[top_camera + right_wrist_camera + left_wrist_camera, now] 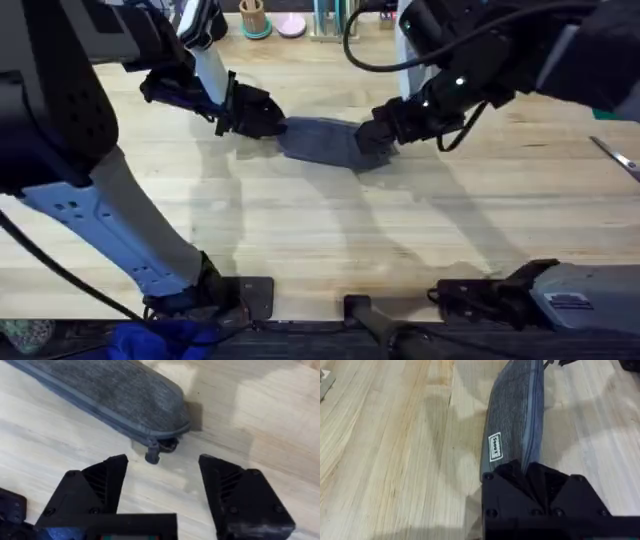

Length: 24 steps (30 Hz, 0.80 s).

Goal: Unzip the bag, pick up the pens from the table one at a time and place them inside, then zip the bag closed.

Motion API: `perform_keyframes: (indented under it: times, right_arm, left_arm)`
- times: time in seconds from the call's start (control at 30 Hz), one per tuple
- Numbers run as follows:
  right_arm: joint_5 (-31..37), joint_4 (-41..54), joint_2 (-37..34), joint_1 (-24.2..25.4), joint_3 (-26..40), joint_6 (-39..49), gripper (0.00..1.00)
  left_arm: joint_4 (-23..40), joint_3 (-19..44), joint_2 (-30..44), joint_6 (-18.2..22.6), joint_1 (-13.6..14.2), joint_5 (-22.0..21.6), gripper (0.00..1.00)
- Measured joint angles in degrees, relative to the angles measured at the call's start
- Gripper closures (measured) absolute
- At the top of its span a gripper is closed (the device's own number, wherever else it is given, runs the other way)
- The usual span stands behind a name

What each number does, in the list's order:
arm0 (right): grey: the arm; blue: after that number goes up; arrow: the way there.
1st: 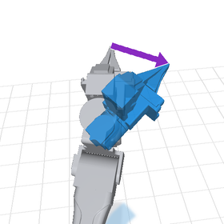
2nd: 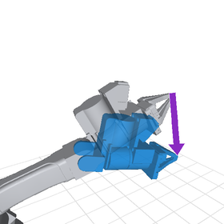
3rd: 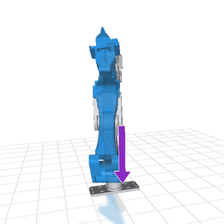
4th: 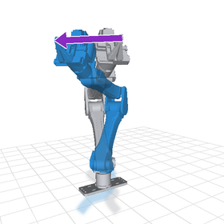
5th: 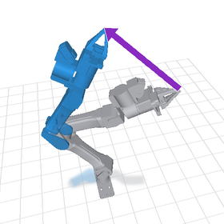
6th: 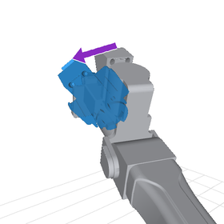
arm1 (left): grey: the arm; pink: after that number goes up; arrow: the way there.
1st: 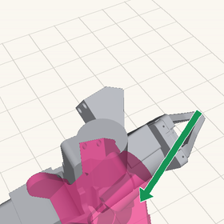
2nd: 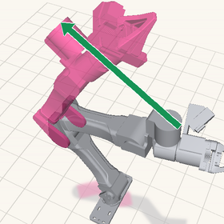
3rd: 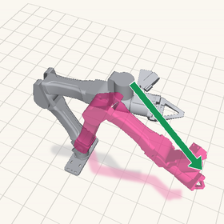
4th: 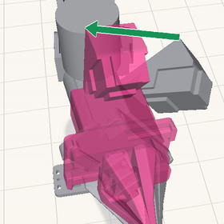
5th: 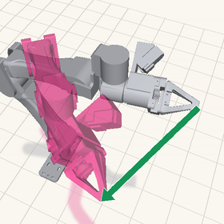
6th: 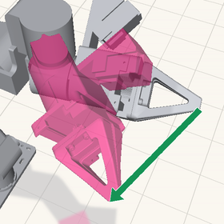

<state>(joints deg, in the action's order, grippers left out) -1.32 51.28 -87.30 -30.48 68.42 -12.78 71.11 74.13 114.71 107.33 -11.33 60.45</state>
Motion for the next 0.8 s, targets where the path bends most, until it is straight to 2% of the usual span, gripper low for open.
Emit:
perform_keyframes:
  times: [0.17,0.5,0.8]
  right_arm:
    - [0.00,-1.65,-2.11,0.00,-0.02,0.02,0.181]
    - [0.00,-1.81,-2.72,0.00,-0.02,0.26,0.429]
    - [-0.01,-1.97,-2.72,0.00,-0.02,0.42,0.557]
  left_arm:
    - [-0.01,0.00,0.00,0.00,0.00,0.00,0.960]
    - [0.00,0.00,0.00,0.00,0.00,0.00,0.960]
    - [0.00,0.00,0.00,0.01,0.00,0.00,0.960]
